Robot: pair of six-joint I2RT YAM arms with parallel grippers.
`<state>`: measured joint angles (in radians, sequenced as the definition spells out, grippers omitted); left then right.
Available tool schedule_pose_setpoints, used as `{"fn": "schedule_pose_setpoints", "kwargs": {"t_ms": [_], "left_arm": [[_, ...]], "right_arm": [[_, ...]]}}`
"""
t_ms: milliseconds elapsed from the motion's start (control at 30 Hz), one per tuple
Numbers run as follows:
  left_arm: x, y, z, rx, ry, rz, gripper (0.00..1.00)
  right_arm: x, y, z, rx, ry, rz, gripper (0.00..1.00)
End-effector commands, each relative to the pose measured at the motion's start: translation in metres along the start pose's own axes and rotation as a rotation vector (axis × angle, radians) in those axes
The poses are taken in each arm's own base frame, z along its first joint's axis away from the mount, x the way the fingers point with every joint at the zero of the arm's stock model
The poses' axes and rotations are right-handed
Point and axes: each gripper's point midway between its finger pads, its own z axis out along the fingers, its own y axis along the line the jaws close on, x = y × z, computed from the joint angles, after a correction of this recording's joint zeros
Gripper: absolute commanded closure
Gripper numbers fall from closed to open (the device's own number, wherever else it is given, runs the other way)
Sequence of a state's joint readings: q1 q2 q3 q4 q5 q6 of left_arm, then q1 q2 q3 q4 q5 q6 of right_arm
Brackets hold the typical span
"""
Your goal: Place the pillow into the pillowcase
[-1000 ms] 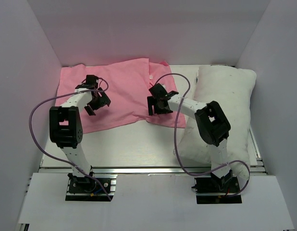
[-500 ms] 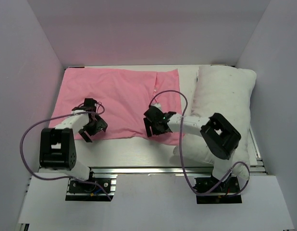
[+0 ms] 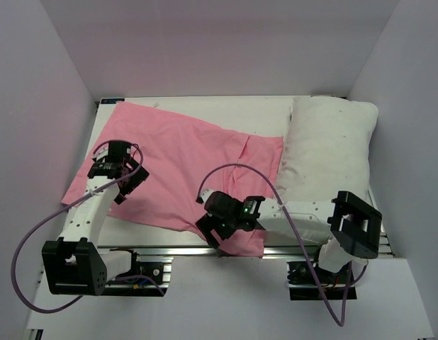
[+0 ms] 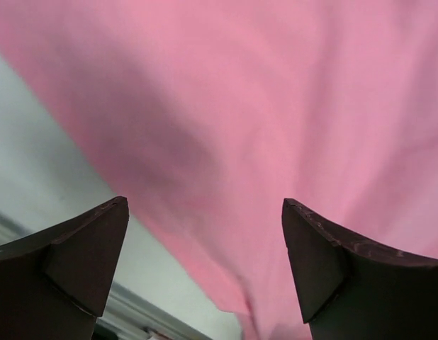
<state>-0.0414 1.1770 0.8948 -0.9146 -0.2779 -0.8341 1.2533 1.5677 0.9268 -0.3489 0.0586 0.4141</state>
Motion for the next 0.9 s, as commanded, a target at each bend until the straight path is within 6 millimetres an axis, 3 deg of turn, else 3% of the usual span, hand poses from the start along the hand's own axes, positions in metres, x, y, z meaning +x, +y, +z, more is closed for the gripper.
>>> {"fn": "schedule_pose_setpoints", "kwargs": {"t_ms": [0, 133, 200, 233, 267, 333, 367, 433, 467, 500, 633, 667, 700, 733, 800, 867], "left_arm": [[-0.029, -0.040, -0.018, 0.168, -0.072, 0.017, 0.02], [-0.036, -0.090, -0.038, 0.320, -0.063, 0.125, 0.02], [-0.035, -0.106, -0.046, 0.357, -0.098, 0.197, 0.02], [-0.026, -0.117, -0.051, 0.379, -0.104, 0.269, 0.02], [-0.024, -0.130, -0.056, 0.424, -0.123, 0.304, 0.02], [-0.001, -0.150, -0.063, 0.495, -0.099, 0.411, 0.02], [0.007, -0.163, -0.063, 0.521, -0.092, 0.446, 0.02], [0.029, -0.181, -0.068, 0.574, -0.071, 0.535, 0.02], [0.047, -0.192, -0.072, 0.616, -0.030, 0.585, 0.02], [0.051, -0.198, -0.074, 0.643, -0.017, 0.607, 0.02], [0.124, -0.239, -0.128, 0.959, 0.059, 0.898, 0.02], [0.139, -0.243, -0.138, 1.014, 0.086, 0.942, 0.02], [0.175, -0.245, -0.159, 1.145, 0.203, 1.026, 0.02], [0.190, -0.252, -0.174, 1.258, 0.237, 1.054, 0.02], [0.233, -0.243, -0.202, 1.425, 0.389, 1.134, 0.02], [0.260, -0.248, -0.211, 1.482, 0.398, 1.186, 0.02]], "right_arm": [[-0.098, 0.024, -0.029, -0.081, -0.256, -0.090, 0.11], [-0.139, -0.008, -0.057, -0.053, -0.303, -0.024, 0.11], [-0.146, -0.044, -0.087, 0.027, -0.352, 0.039, 0.11], [-0.144, -0.070, -0.098, 0.075, -0.359, 0.085, 0.11], [-0.135, -0.086, -0.122, 0.129, -0.372, 0.114, 0.11], [-0.118, -0.123, -0.146, 0.221, -0.376, 0.230, 0.11], [-0.091, -0.143, -0.165, 0.322, -0.340, 0.299, 0.11], [-0.057, -0.172, -0.187, 0.452, -0.298, 0.441, 0.11], [-0.024, -0.183, -0.205, 0.552, -0.261, 0.552, 0.11], [-0.007, -0.189, -0.214, 0.599, -0.248, 0.609, 0.11], [0.058, -0.223, -0.251, 0.789, -0.260, 0.871, 0.11], [0.066, -0.228, -0.259, 0.817, -0.281, 0.910, 0.11], [0.074, -0.232, -0.261, 0.839, -0.269, 0.932, 0.11], [0.083, -0.242, -0.267, 0.885, -0.277, 0.986, 0.11], [0.090, -0.251, -0.262, 0.887, -0.254, 1.015, 0.11], [0.087, -0.265, -0.256, 0.846, -0.292, 1.084, 0.11]]}}
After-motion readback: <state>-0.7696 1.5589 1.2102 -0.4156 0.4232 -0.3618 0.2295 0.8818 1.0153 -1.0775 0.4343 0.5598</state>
